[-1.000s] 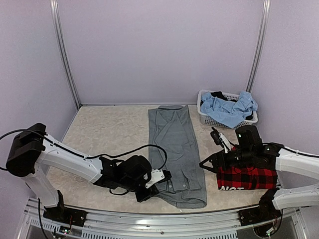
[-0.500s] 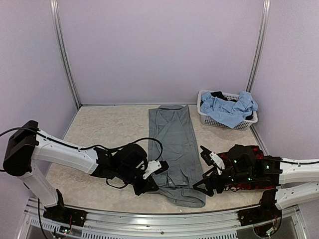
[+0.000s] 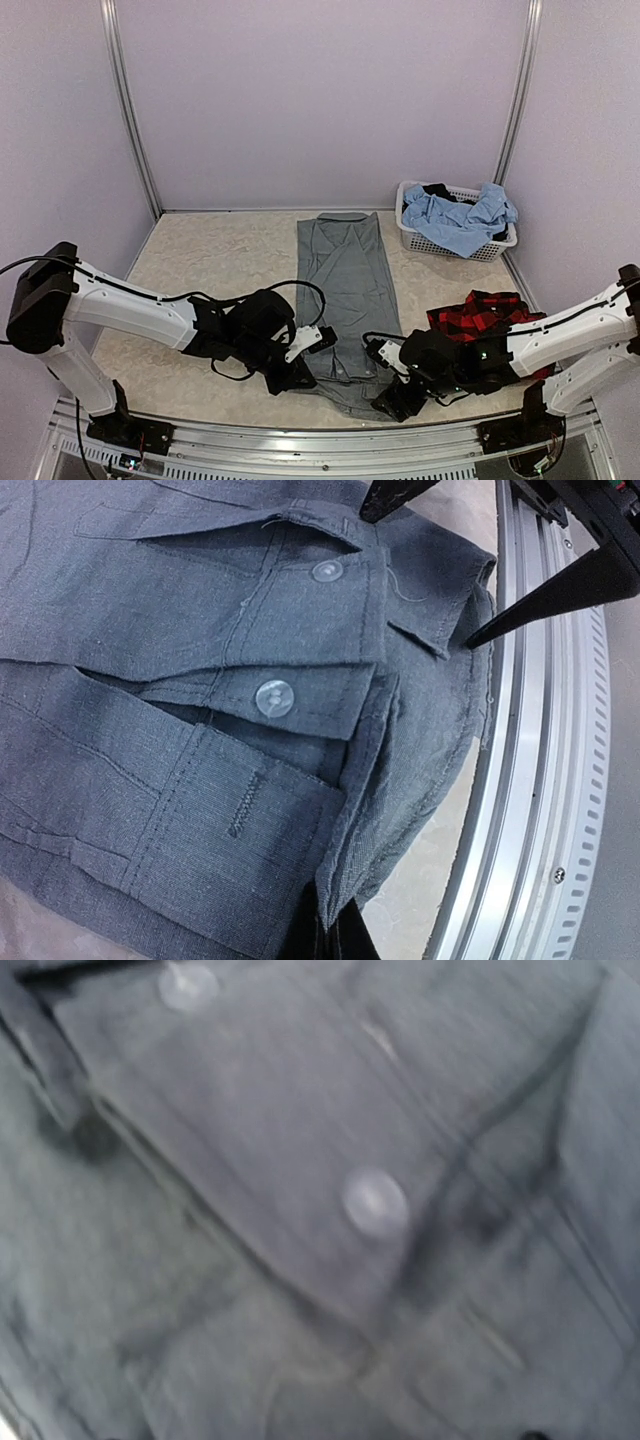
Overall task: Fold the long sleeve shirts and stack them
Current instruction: Pick up the rectangle-folded shirt from the center of the board, then fold the rectangle-folded shirt at the center of the board, then smooth out the 2/3-rectangle-folded shirt at the center of the board.
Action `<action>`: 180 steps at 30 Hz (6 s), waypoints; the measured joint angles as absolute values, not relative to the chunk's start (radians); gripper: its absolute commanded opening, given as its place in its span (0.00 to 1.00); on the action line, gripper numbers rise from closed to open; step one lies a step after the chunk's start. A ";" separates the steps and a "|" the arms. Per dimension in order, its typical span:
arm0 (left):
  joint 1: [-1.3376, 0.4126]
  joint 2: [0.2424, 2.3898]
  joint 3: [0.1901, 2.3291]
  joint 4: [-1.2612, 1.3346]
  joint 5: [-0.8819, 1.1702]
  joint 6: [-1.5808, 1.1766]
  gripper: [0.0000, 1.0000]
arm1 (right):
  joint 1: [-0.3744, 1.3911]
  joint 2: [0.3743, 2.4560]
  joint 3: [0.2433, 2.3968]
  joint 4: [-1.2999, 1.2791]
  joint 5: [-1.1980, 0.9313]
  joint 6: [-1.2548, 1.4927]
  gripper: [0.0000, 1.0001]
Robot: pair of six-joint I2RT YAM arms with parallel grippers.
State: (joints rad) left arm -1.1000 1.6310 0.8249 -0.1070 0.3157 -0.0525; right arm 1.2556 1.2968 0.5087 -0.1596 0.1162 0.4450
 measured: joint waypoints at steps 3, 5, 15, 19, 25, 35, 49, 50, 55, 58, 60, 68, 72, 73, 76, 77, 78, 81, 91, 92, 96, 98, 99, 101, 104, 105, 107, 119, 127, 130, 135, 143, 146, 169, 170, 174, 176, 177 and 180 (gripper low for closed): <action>-1.100 1.632 0.823 -0.107 0.320 -0.059 0.00 | 1.272 1.362 0.553 -0.160 0.131 0.435 0.76; -1.100 1.632 0.820 -0.106 0.325 -0.064 0.00 | 1.288 1.399 0.577 -0.165 0.140 0.434 0.71; -1.100 1.631 0.776 -0.102 0.337 -0.114 0.00 | 1.410 1.532 0.694 -0.278 0.215 0.467 0.25; -1.102 1.622 0.751 -0.102 0.338 -0.153 0.00 | 1.440 1.558 0.728 -0.311 0.230 0.479 0.00; -1.132 1.562 0.724 -0.105 0.338 -0.228 0.00 | 1.457 1.532 0.732 -0.339 0.193 0.489 0.00; -1.203 1.460 0.701 -0.177 0.370 -0.359 0.00 | 1.457 1.308 0.714 -0.358 -0.019 0.500 0.00; -0.950 1.418 0.854 -0.252 0.498 -0.353 0.00 | 1.120 1.308 0.941 -0.536 -0.076 0.347 0.00; -0.928 1.430 0.872 -0.257 0.503 -0.350 0.00 | 1.085 1.332 0.978 -0.550 -0.077 0.319 0.00; -0.816 1.514 0.957 -0.271 0.526 -0.338 0.00 | 0.916 1.474 1.113 -0.598 -0.115 0.201 0.00; -0.764 1.578 1.012 -0.272 0.530 -0.336 0.00 | 0.847 1.554 1.174 -0.612 -0.145 0.150 0.00; -0.732 1.615 1.044 -0.270 0.530 -0.337 0.00 | 0.812 1.609 1.222 -0.622 -0.165 0.118 0.00; -0.653 1.762 1.166 -0.263 0.537 -0.340 0.00 | 0.719 1.774 1.393 -0.659 -0.204 0.025 0.00; -0.629 1.874 1.262 -0.262 0.537 -0.336 0.00 | 0.657 1.875 1.474 -0.686 -0.213 -0.023 0.00; -0.628 1.877 1.265 -0.262 0.538 -0.336 0.00 | 0.656 1.876 1.475 -0.686 -0.214 -0.023 0.00; -0.623 1.915 1.304 -0.274 0.535 -0.336 0.00 | 0.642 1.917 1.525 -0.713 -0.215 -0.038 0.06; -0.618 1.935 1.325 -0.277 0.531 -0.336 0.00 | 0.634 1.934 1.544 -0.715 -0.212 -0.042 0.10; -0.613 1.949 1.337 -0.278 0.527 -0.336 0.00 | 0.625 1.950 1.559 -0.715 -0.209 -0.044 0.13; -0.598 1.987 1.364 -0.281 0.506 -0.337 0.05 | 0.603 1.989 1.605 -0.723 -0.193 -0.050 0.22; -0.564 2.005 1.390 -0.323 0.427 -0.361 0.53 | 0.572 2.016 1.692 -0.735 -0.104 -0.035 0.38; -0.561 2.005 1.398 -0.324 0.416 -0.361 0.56 | 0.572 2.015 1.689 -0.731 -0.094 -0.033 0.38; -0.547 2.005 1.417 -0.321 0.371 -0.365 0.64 | 0.572 1.957 1.590 -0.685 -0.078 -0.014 0.38; -0.543 2.004 1.416 -0.317 0.339 -0.367 0.70 | 0.572 1.909 1.521 -0.660 -0.088 0.001 0.38; -0.543 2.002 1.415 -0.313 0.325 -0.367 0.72 | 0.575 1.879 1.475 -0.638 -0.097 0.009 0.38; -0.543 1.991 1.404 -0.298 0.299 -0.368 0.74 | 0.583 1.827 1.392 -0.597 -0.114 0.022 0.39; -0.544 1.934 1.340 -0.251 0.282 -0.371 0.74 | 0.619 1.766 1.279 -0.531 -0.144 0.043 0.39; -0.546 1.904 1.306 -0.231 0.282 -0.374 0.74 | 0.634 1.754 1.251 -0.515 -0.154 0.049 0.39; -0.555 1.851 1.242 -0.196 0.283 -0.382 0.74 | 0.665 1.729 1.190 -0.466 -0.176 0.070 0.39; -0.679 1.622 0.916 -0.046 0.281 -0.511 0.74 | 0.710 1.557 0.982 -0.358 -0.128 0.320 0.67; -0.680 1.619 0.825 0.046 0.311 -0.584 0.63 | 0.710 1.539 0.875 -0.305 -0.136 0.450 0.66; -0.681 1.619 0.805 0.081 0.344 -0.604 0.57 | 0.710 1.539 0.852 -0.281 -0.148 0.479 0.65; -0.682 1.620 0.782 0.144 0.394 -0.638 0.49 | 0.710 1.539 0.830 -0.243 -0.179 0.511 0.62; -0.696 1.637 0.772 0.190 0.433 -0.669 0.36 | 0.710 1.537 0.781 -0.173 -0.232 0.548 0.51; -0.703 1.638 0.772 0.197 0.440 -0.670 0.29 | 0.710 1.515 0.740 -0.136 -0.258 0.560 0.44; -0.771 1.651 0.752 0.200 0.432 -0.662 0.09 | 0.725 1.204 0.402 0.098 -0.348 0.630 0.14; -0.775 1.649 0.745 0.198 0.429 -0.662 0.09 | 0.728 1.199 0.396 0.102 -0.348 0.630 0.13; -0.789 1.638 0.709 0.186 0.410 -0.663 0.11 | 0.749 1.182 0.369 0.103 -0.336 0.638 0.26; -0.792 1.632 0.697 0.182 0.402 -0.664 0.15 | 0.754 1.165 0.361 0.095 -0.318 0.648 0.39; -0.793 1.627 0.690 0.181 0.397 -0.666 0.19 | 0.757 1.155 0.361 0.088 -0.305 0.653 0.43; -0.793 1.608 0.684 0.173 0.382 -0.665 0.31 | 0.758 1.116 0.364 0.072 -0.251 0.664 0.51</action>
State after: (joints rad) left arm -0.7929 1.6085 0.6838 0.1730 0.3820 -0.6651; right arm 0.7578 1.1164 0.3637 0.0715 -0.2512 0.6636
